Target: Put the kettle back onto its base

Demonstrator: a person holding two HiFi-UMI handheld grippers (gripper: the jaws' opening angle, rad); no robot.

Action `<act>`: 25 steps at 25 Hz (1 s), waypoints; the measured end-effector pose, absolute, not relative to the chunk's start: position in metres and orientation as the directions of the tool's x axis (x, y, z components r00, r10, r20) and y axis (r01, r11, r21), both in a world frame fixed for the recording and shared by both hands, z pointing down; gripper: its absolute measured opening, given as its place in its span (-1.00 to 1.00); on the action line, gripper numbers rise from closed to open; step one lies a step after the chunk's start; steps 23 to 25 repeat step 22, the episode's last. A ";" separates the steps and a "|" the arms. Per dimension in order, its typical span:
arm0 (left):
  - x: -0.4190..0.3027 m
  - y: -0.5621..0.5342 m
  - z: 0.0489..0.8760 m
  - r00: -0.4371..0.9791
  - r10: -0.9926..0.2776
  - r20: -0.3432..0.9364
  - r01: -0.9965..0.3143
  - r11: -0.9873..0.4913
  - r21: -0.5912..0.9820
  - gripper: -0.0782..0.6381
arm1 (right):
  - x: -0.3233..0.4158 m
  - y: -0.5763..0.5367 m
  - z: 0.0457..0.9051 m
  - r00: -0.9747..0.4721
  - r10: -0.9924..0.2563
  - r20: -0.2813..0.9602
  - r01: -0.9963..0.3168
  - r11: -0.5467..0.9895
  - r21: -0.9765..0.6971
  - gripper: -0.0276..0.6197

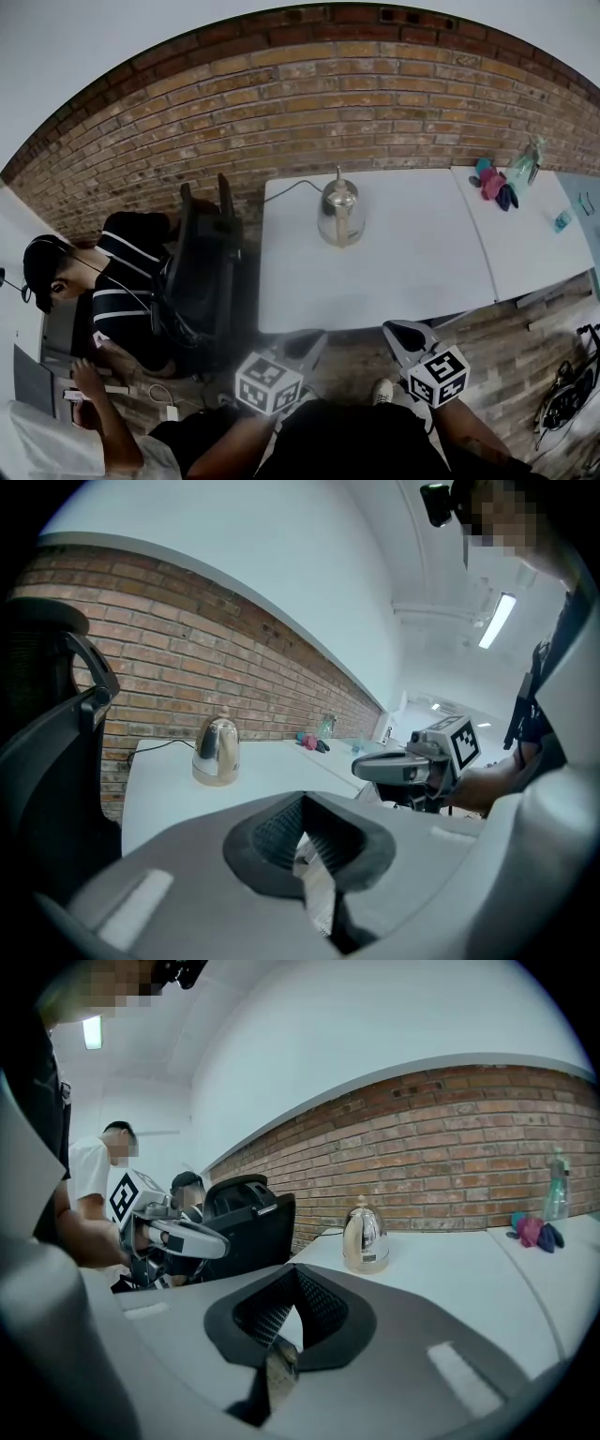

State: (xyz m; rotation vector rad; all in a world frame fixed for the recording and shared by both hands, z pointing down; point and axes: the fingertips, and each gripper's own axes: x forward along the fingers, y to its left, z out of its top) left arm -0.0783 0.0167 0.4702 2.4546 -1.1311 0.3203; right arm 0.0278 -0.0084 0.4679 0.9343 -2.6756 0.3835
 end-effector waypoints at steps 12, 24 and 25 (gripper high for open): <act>-0.084 0.020 0.470 0.629 -0.681 0.376 -0.777 -0.567 0.273 -0.78 | 0.026 -0.006 0.467 -0.760 -0.545 0.354 -0.621 0.769 -0.149 -0.84; -0.087 0.019 0.475 0.627 -0.682 0.376 -0.778 -0.566 0.272 -0.78 | 0.024 -0.005 0.473 -0.759 -0.545 0.356 -0.621 0.770 -0.146 -0.84; -0.087 0.019 0.475 0.627 -0.682 0.376 -0.778 -0.566 0.272 -0.78 | 0.024 -0.005 0.473 -0.759 -0.545 0.356 -0.621 0.770 -0.146 -0.84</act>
